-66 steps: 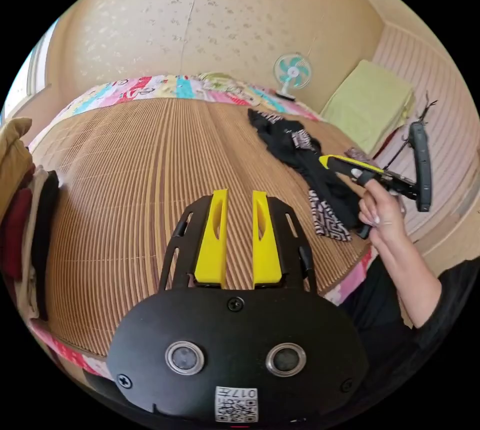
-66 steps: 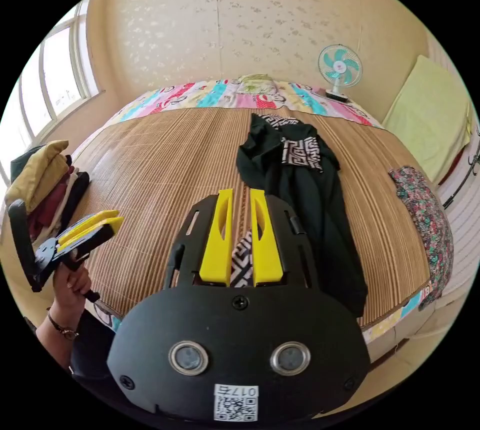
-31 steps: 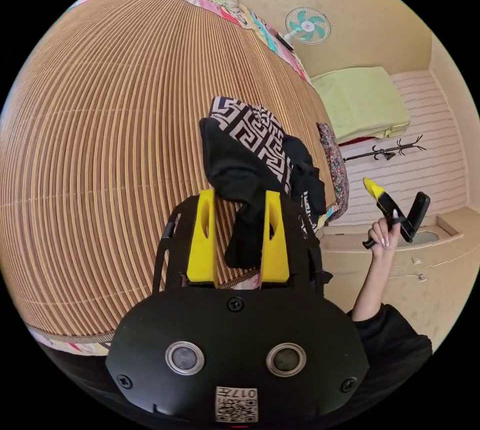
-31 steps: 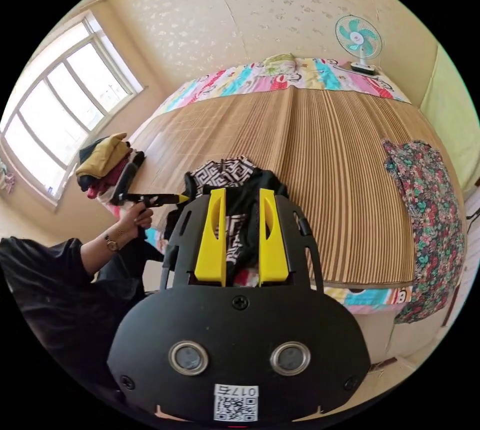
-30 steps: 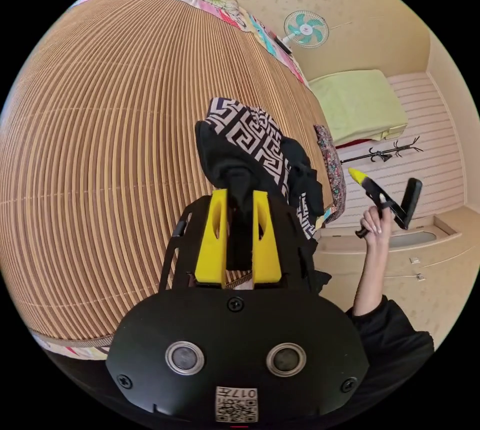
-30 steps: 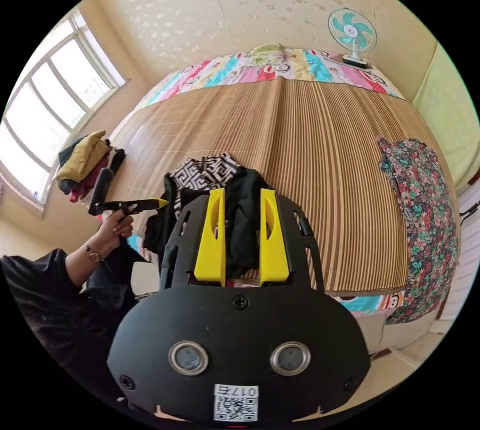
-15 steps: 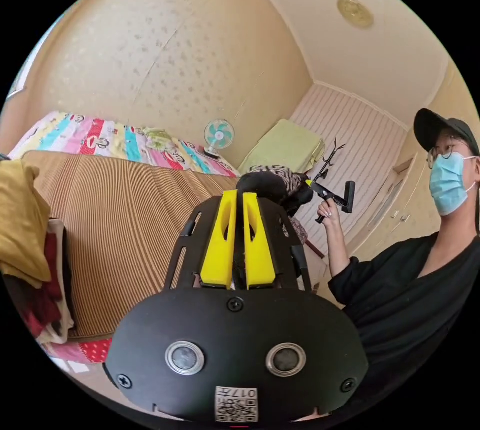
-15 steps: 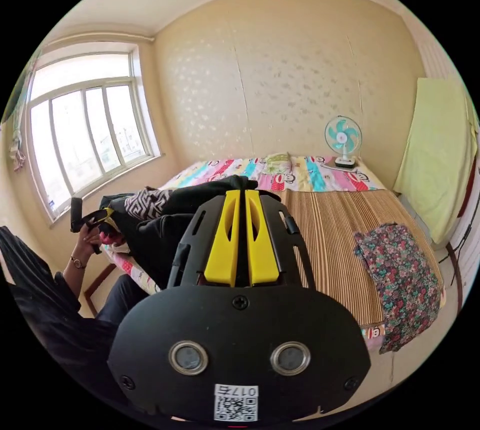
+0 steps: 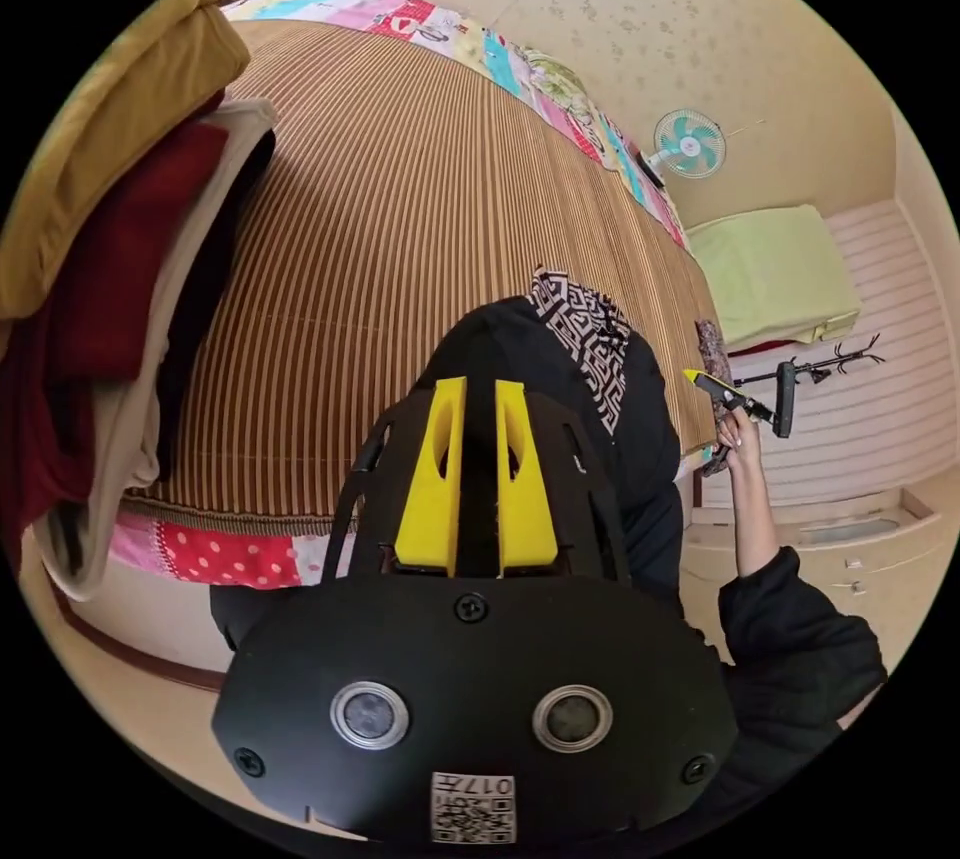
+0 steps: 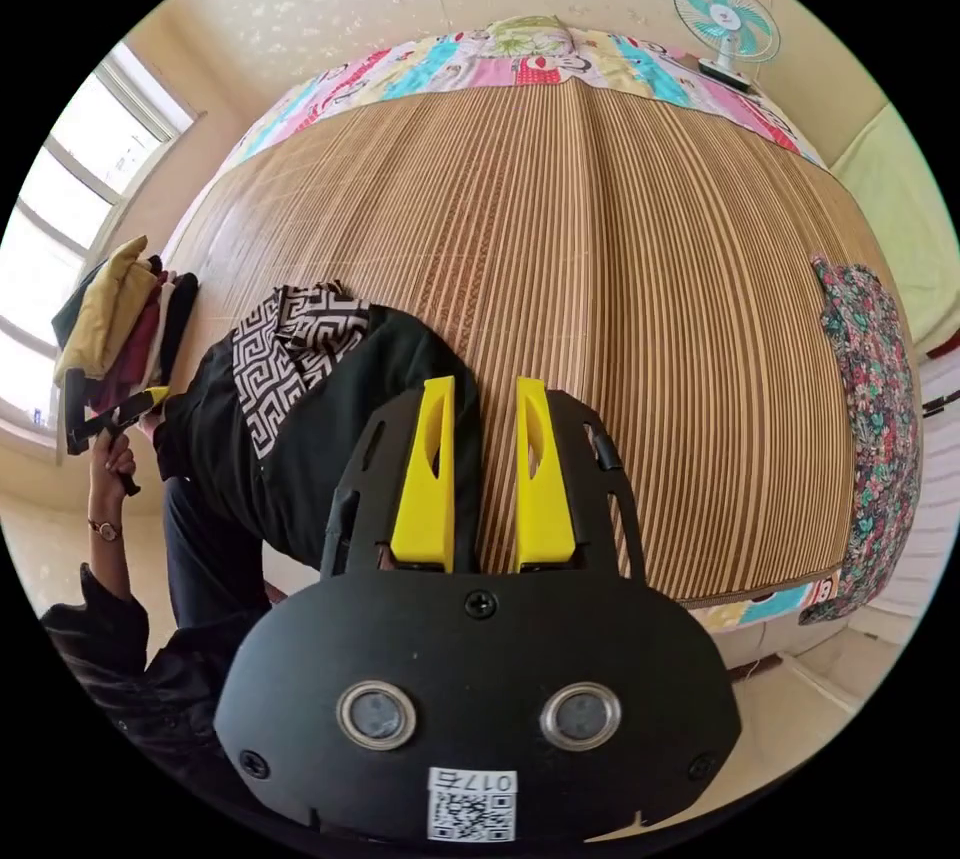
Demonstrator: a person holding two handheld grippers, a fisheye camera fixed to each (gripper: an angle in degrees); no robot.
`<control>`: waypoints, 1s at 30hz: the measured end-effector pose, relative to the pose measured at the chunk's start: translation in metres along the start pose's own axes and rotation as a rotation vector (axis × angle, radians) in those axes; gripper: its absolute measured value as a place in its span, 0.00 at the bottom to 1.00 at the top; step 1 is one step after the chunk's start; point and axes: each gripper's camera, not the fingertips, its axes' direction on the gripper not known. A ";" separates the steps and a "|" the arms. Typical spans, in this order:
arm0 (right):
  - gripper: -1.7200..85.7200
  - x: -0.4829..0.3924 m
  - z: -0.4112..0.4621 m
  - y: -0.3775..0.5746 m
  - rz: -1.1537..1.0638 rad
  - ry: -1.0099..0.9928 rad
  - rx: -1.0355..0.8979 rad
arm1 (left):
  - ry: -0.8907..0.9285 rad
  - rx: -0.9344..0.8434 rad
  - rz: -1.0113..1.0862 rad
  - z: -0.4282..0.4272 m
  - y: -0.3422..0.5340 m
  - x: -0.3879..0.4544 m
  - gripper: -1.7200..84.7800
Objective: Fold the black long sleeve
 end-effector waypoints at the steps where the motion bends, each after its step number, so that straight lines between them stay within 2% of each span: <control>1: 0.12 0.000 -0.006 0.001 -0.009 -0.025 0.032 | -0.041 0.034 0.056 -0.010 0.005 0.008 0.10; 3: 0.13 0.001 0.000 -0.007 0.004 -0.060 -0.017 | -0.113 0.058 0.140 -0.019 0.006 0.022 0.12; 6: 0.14 -0.007 0.040 -0.017 0.010 -0.105 -0.207 | -0.175 0.012 0.229 -0.009 -0.004 0.037 0.14; 8: 0.13 -0.019 0.075 -0.006 0.010 0.028 -0.331 | -0.187 -0.156 0.208 0.023 -0.010 0.034 0.14; 10: 0.11 -0.031 0.068 0.010 0.002 0.086 -0.303 | -0.236 -0.236 0.199 0.042 -0.002 0.031 0.12; 12: 0.07 -0.045 0.059 0.028 -0.031 0.087 -0.337 | -0.291 -0.186 0.237 0.036 0.015 0.037 0.07; 15: 0.05 -0.064 -0.013 0.074 -0.056 0.145 -0.093 | -0.279 -0.151 0.200 0.013 0.045 0.039 0.03; 17: 0.04 -0.075 -0.098 0.121 -0.045 0.112 0.152 | -0.182 0.085 0.238 -0.053 0.081 0.056 0.02; 18: 0.04 -0.076 -0.119 0.135 -0.032 0.092 0.203 | -0.143 0.154 0.255 -0.073 0.092 0.062 0.02; 20: 0.04 -0.083 -0.190 0.198 0.037 0.067 0.426 | -0.084 0.338 0.264 -0.142 0.136 0.085 0.02; 21: 0.04 -0.085 -0.202 0.213 0.060 0.086 0.480 | -0.082 0.370 0.258 -0.156 0.147 0.089 0.02; 23: 0.03 -0.083 -0.239 0.266 0.194 0.153 0.695 | -0.027 0.550 0.250 -0.203 0.193 0.104 0.02; 25: 0.03 -0.083 -0.267 0.295 0.244 0.083 0.840 | 0.080 0.678 0.300 -0.232 0.220 0.115 0.02; 27: 0.03 -0.097 -0.303 0.320 0.188 0.020 1.002 | 0.111 0.779 0.342 -0.262 0.240 0.133 0.01; 30: 0.03 -0.133 -0.366 0.359 0.068 0.033 1.261 | 0.108 1.007 0.457 -0.316 0.280 0.170 0.01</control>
